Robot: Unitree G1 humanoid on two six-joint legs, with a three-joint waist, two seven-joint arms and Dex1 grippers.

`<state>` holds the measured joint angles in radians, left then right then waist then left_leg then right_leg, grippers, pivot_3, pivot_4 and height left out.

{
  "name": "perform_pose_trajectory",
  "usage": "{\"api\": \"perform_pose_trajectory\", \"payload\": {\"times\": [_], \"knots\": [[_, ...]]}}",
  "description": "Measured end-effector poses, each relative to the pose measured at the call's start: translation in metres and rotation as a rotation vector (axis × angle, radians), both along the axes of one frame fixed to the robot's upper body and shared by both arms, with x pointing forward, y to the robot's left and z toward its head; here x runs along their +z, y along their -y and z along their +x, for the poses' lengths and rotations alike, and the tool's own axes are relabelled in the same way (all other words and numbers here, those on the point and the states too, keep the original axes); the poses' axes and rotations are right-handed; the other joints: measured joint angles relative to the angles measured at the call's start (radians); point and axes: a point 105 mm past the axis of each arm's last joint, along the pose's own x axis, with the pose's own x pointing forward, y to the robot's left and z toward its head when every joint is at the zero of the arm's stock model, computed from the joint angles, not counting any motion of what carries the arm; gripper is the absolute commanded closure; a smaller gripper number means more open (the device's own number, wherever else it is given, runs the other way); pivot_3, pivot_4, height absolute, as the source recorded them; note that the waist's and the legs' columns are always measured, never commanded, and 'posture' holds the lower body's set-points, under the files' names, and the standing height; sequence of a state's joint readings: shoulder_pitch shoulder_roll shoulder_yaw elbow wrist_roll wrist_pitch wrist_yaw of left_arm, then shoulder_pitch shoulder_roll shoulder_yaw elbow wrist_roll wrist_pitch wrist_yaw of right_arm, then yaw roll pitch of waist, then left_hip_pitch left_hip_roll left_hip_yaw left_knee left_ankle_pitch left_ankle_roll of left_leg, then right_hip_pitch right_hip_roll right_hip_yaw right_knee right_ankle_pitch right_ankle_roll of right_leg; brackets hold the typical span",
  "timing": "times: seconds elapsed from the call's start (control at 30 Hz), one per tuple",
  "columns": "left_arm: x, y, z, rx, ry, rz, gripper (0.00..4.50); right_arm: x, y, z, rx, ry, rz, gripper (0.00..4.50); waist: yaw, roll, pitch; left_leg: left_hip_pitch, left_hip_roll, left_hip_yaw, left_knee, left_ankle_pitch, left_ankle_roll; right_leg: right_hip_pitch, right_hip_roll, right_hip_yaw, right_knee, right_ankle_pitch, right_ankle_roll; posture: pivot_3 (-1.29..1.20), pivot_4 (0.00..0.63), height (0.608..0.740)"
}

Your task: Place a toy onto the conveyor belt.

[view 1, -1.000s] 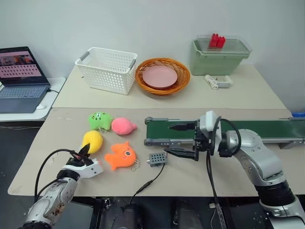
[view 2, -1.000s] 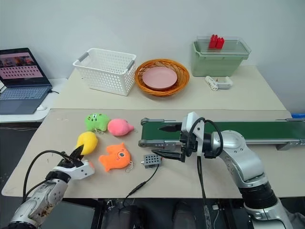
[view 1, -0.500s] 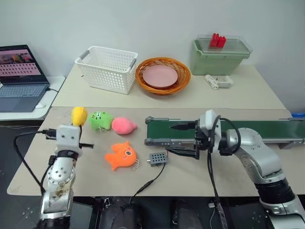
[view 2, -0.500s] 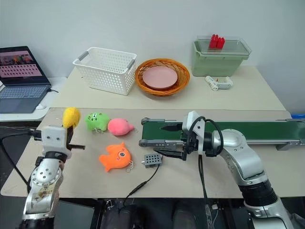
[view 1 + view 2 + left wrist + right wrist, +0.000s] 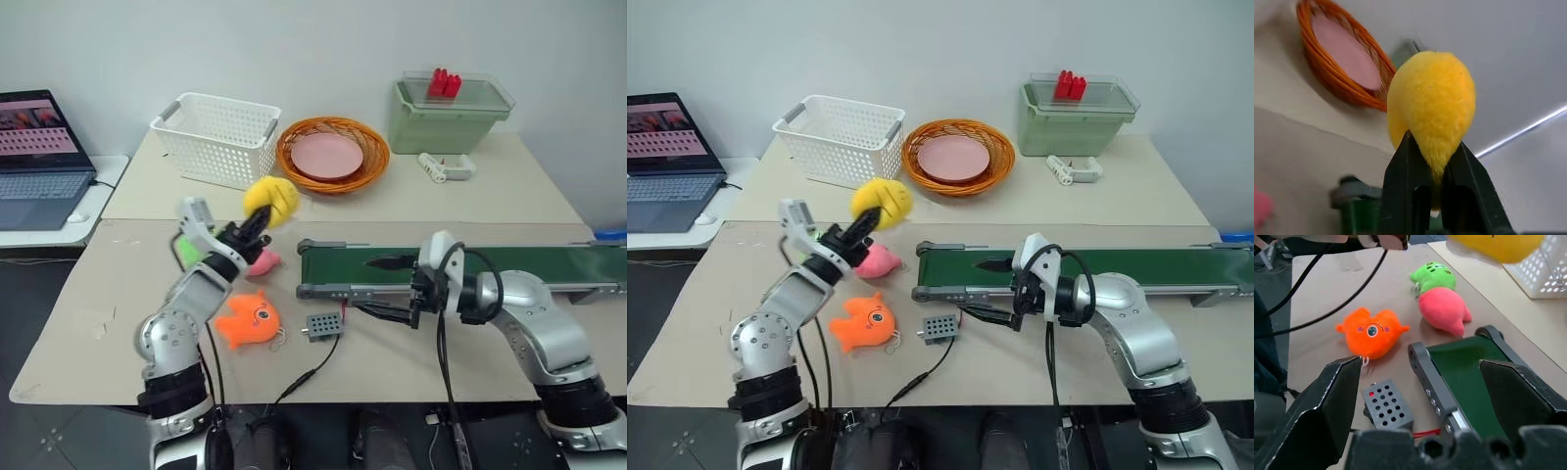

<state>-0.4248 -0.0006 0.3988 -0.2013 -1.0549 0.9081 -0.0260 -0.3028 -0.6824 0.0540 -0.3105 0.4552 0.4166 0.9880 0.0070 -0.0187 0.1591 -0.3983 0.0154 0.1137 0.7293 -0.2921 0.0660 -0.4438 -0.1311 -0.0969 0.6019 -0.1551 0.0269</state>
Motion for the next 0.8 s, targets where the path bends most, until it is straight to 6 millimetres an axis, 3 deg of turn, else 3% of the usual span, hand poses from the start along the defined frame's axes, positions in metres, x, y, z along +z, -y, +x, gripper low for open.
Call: {"api": "perform_pose_trajectory", "payload": {"times": [0.27, 0.57, 0.8], "knots": [[-0.029, 0.024, 0.002, -0.108, -0.184, -0.177, 4.47, 0.003, 0.007, -0.003, -0.035, 0.019, -0.011, 0.0, 0.005, -0.001, 0.0, 0.002, 0.0, 0.0, -0.001, -0.002, 0.003, 0.005, 0.0, 0.0, -0.007, 0.001, 0.0, 0.0, 0.15, 0.74], [-0.047, 0.072, -0.005, -0.312, -0.332, -0.345, 4.47, 0.001, 0.008, -0.005, -0.056, 0.007, -0.014, 0.0, 0.008, -0.001, 0.001, 0.0, -0.001, 0.0, 0.0, -0.002, 0.003, 0.004, 0.0, 0.0, -0.008, 0.001, 0.0, 0.0, 0.15, 0.74], [-0.056, 0.077, 0.002, -0.306, -0.392, -0.374, 4.47, 0.002, 0.011, -0.006, -0.071, 0.004, -0.021, 0.0, 0.007, -0.001, 0.001, 0.001, -0.001, -0.001, -0.001, -0.005, 0.008, 0.004, 0.0, 0.0, -0.008, 0.001, 0.0, 0.0, 0.15, 0.74]]}}
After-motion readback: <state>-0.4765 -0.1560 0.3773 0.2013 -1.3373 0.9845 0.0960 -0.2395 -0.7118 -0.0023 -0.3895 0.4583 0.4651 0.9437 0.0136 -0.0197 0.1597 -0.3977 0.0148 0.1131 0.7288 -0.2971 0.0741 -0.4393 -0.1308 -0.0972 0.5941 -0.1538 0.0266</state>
